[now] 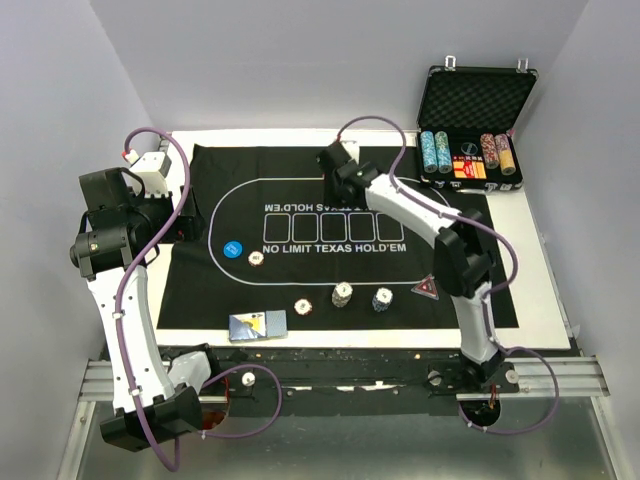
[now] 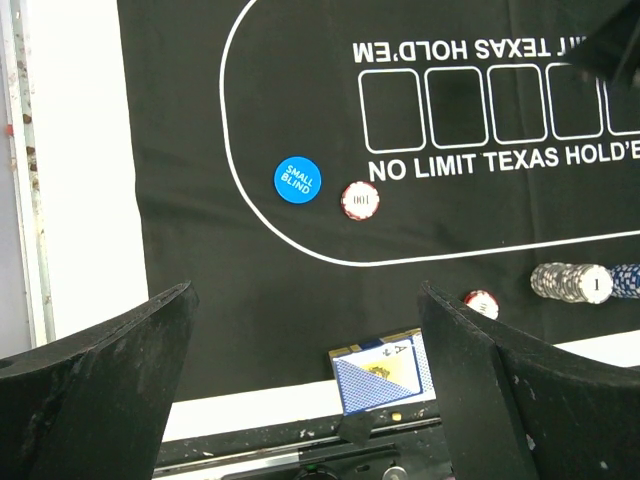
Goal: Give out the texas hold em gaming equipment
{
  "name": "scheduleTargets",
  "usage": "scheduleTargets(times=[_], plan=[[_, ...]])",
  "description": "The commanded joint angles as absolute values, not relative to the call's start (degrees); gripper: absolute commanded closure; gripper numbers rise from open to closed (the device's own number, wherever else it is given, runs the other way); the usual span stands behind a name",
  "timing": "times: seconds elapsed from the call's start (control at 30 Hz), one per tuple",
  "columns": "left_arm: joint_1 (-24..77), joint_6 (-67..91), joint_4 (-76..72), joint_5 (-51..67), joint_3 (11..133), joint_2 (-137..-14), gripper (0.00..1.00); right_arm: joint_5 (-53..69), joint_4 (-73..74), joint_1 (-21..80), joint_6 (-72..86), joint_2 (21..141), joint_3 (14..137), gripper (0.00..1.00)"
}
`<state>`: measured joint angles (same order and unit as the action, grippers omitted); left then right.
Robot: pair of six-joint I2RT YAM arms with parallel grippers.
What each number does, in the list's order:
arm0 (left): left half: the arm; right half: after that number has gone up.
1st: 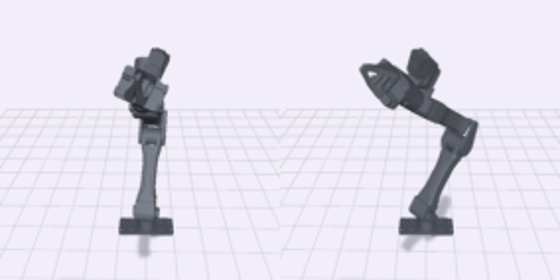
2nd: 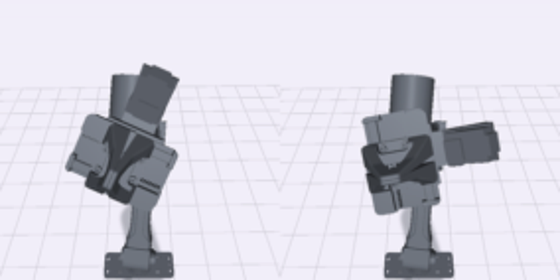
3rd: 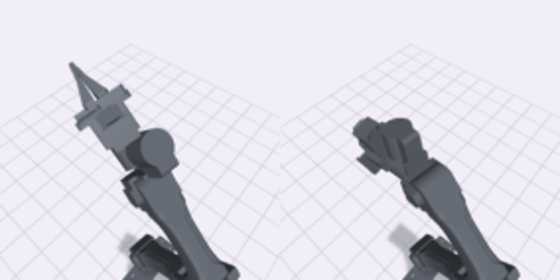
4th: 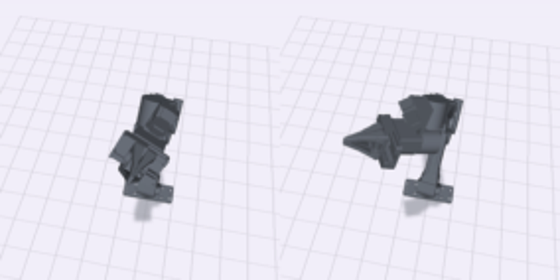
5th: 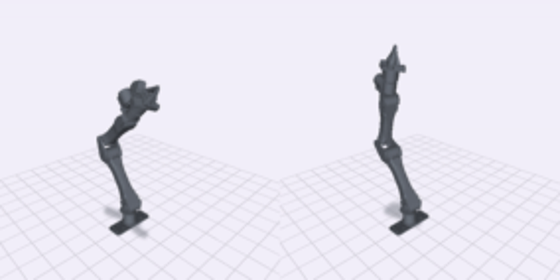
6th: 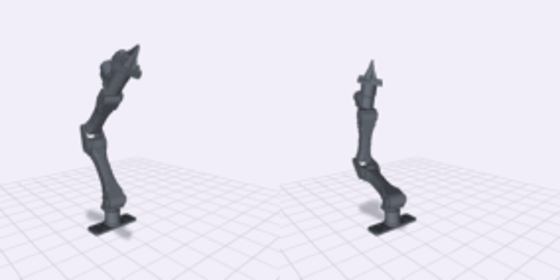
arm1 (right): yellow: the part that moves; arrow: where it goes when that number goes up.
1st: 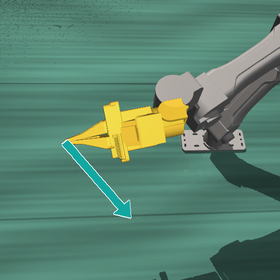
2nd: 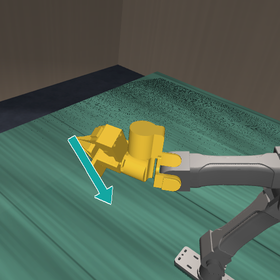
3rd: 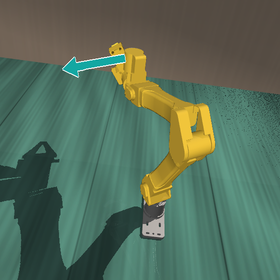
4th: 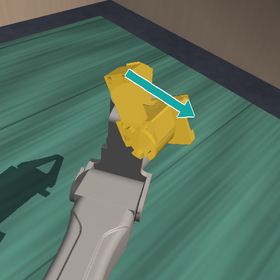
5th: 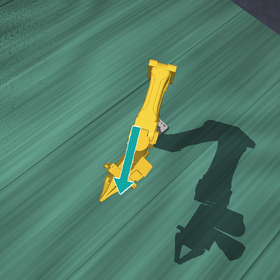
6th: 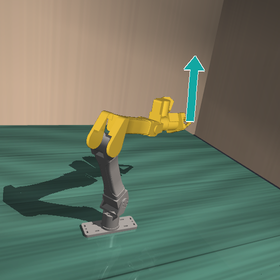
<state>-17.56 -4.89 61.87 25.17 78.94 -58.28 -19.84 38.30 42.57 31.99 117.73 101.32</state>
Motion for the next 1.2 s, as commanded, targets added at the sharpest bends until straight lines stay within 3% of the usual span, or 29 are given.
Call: scheduleTargets(times=[0.0, 0.2, 0.53, 0.57, 0.63, 0.7, 0.77, 0.97, 1.17], plan=[[-17.9, -5.8, 62.2, 26.6, 78.8, -58.1, 0.01, -23.8, 40.1, 37.1, 26.5, 128.4, 113.0, 0.50], [-18.0, -6.6, 63.0, 26.5, 79.9, -58.6, 0.01, -24.0, 42.6, 31.9, 25.5, 141.6, 128.3, 0.51], [-17.9, -6.5, 61.1, 27.6, 76.6, -59.4, 0.01, -20.1, 39.8, 30.0, 24.6, 148.4, 133.9, 0.45], [-18.0, -6.4, 60.9, 27.7, 76.4, -59.3, 0.01, -20.3, 39.8, 30.0, 24.5, 148.5, 133.9, 0.44], [-17.9, -6.2, 61.0, 28.1, 76.3, -59.3, 0.01, -20.6, 39.9, 29.9, 24.5, 148.5, 133.9, 0.31], [-18.0, -6.2, 61.1, 28.2, 76.5, -59.2, 0.01, -21.3, 39.8, 29.9, 24.4, 147.9, 133.1, 0.13], [-18.0, -6.2, 61.3, 28.2, 76.8, -58.8, 0.01, -21.4, 39.9, 29.9, 24.5, 146.7, 132.1, 0.05], [-18.0, -6.4, 61.9, 28.2, 76.9, -57.7, 0.01, -20.8, 38.2, 31.4, 25.6, 134.9, 125.4, 0.03], [-18.0, -6.2, 62.2, 27.6, 77.3, -56.9, 0.01, -24.3, 38.9, 42.4, 26.3, 121.5, 113.4, 0.00]])
